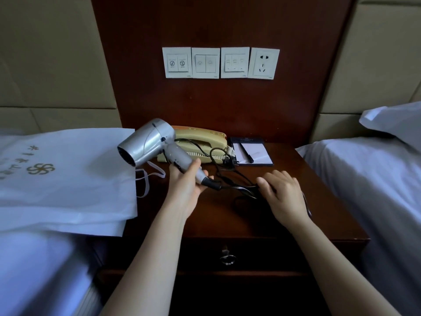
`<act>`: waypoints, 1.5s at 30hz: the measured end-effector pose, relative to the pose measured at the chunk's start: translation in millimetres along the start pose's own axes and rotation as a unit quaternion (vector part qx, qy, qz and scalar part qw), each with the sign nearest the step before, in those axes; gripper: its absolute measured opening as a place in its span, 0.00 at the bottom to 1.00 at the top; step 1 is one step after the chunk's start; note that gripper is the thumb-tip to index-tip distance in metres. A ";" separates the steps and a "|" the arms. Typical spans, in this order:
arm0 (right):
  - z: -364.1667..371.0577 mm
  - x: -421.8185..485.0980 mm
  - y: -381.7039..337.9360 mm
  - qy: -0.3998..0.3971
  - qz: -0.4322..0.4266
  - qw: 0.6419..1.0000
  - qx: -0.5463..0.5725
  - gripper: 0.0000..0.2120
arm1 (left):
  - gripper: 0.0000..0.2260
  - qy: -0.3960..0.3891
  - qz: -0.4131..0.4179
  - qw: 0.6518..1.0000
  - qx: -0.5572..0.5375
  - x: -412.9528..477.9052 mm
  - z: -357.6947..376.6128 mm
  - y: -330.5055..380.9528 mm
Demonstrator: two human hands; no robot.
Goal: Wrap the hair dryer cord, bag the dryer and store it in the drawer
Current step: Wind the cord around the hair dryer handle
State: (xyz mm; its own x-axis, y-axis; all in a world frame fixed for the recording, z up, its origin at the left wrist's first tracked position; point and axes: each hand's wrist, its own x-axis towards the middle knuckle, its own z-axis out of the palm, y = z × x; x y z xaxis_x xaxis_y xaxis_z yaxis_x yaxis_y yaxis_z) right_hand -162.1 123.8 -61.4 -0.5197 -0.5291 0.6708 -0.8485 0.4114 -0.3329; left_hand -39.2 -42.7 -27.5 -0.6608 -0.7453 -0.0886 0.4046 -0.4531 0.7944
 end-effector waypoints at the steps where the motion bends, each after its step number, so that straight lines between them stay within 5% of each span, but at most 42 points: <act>1: 1.0 1.5 0.4 0.021 0.020 1.000 0.000 0.17 | 0.20 0.000 0.003 1.000 0.007 0.3 -1.3 0.4; 10: 1.9 9.3 11.4 0.096 0.181 0.973 -0.105 0.14 | 0.16 0.017 0.054 0.981 0.187 4.4 -24.9 9.0; 17: 14.5 -1.2 9.9 0.082 0.107 0.972 -0.194 0.09 | 0.14 -0.024 0.081 0.957 0.277 -0.8 -31.6 2.5; 23: 12.6 -3.0 -42.4 0.020 -0.079 0.996 -0.030 0.20 | 0.15 -0.024 0.064 0.971 0.227 -4.3 -24.6 -4.4; 27: 13.5 -2.8 -80.4 -0.108 -0.062 0.978 0.167 0.23 | 0.17 -0.030 0.059 0.976 0.209 -6.8 -20.2 -3.3; 31: 32.7 -6.3 -76.6 -0.235 -0.024 0.968 0.083 0.26 | 0.17 -0.056 0.063 0.970 0.227 -7.3 -23.1 -3.3; 38: 41.5 1.5 -57.4 -0.253 -0.041 0.965 -0.054 0.21 | 0.16 -0.055 0.122 0.932 0.337 -1.0 -41.8 1.7; 45: 27.8 14.6 -31.5 -0.246 -0.012 0.958 0.150 0.08 | 0.17 -0.023 0.144 0.872 0.467 9.8 -54.0 9.2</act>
State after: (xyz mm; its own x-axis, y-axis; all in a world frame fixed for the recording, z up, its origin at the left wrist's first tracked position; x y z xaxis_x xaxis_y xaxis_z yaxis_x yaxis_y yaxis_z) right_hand -145.7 82.5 -59.6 -0.4211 -0.8519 0.3114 -0.8131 0.2024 -0.5458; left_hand -7.8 -80.6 -53.5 -0.6498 -0.7328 0.2020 -0.1196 0.3610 0.9249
